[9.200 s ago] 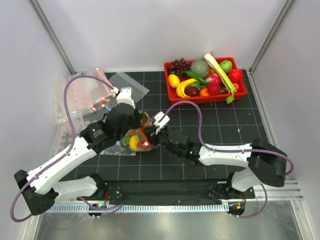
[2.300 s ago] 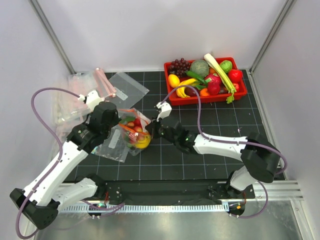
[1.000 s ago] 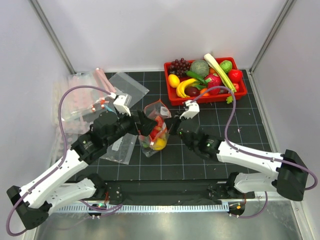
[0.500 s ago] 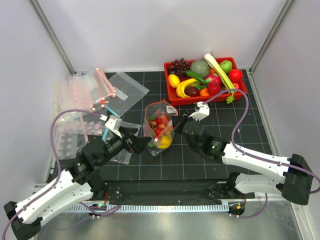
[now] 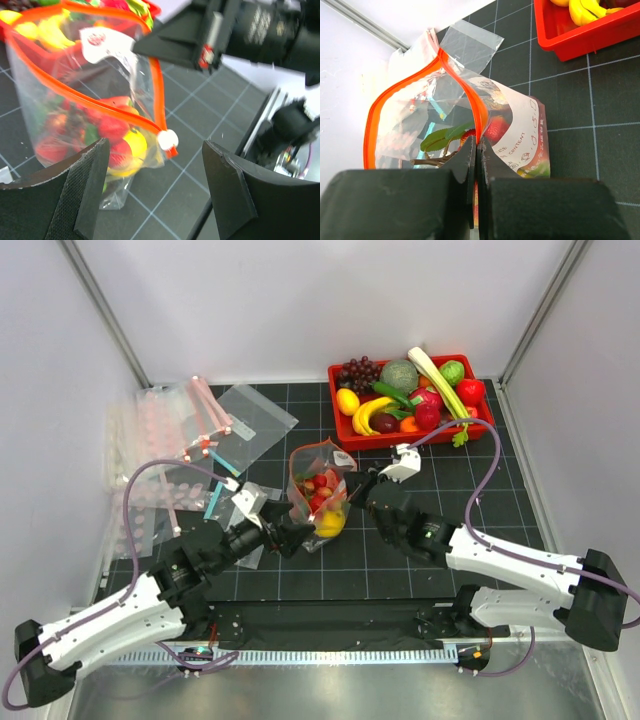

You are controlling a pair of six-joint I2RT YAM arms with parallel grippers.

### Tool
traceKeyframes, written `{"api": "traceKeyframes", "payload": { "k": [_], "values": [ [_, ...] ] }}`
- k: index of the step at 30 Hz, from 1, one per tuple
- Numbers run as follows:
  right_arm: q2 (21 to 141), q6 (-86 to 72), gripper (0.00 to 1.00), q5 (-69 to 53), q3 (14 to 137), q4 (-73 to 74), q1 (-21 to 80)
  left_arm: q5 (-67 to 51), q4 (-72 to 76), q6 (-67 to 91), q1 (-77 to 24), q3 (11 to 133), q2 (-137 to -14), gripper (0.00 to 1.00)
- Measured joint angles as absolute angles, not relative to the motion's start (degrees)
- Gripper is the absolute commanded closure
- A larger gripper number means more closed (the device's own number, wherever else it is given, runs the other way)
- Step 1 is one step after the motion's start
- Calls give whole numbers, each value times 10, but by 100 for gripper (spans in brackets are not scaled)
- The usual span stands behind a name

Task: Place the food in the zip-top bag and seal the zipper
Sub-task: Zip the zipper food storage bag at the center of the board.

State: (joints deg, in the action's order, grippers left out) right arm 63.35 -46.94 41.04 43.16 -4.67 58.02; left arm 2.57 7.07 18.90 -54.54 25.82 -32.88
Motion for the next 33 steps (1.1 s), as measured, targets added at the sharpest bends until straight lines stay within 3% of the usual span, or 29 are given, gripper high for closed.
{"api": "traceKeyframes", "payload": {
  "k": [13, 20, 25, 26, 28, 29, 33],
  "values": [
    [634, -470, 99, 411, 431, -47, 580, 107, 101, 94, -651, 252, -385, 27],
    [634, -472, 99, 411, 430, -47, 580, 187, 94, 72, -667, 255, -441, 39],
    [634, -474, 99, 413, 425, -52, 580, 213, 90, 69, -667, 279, -473, 57],
    [634, -474, 99, 414, 423, -53, 580, 216, 91, 68, -667, 283, -479, 71],
    [634, -474, 99, 415, 420, -56, 580, 221, 91, 67, -667, 287, -487, 86],
    [634, -474, 99, 415, 419, -58, 580, 222, 91, 66, -667, 288, -490, 100],
    [631, -476, 99, 421, 413, -60, 580, 222, 89, 59, -667, 290, -499, 100]
  ]
}}
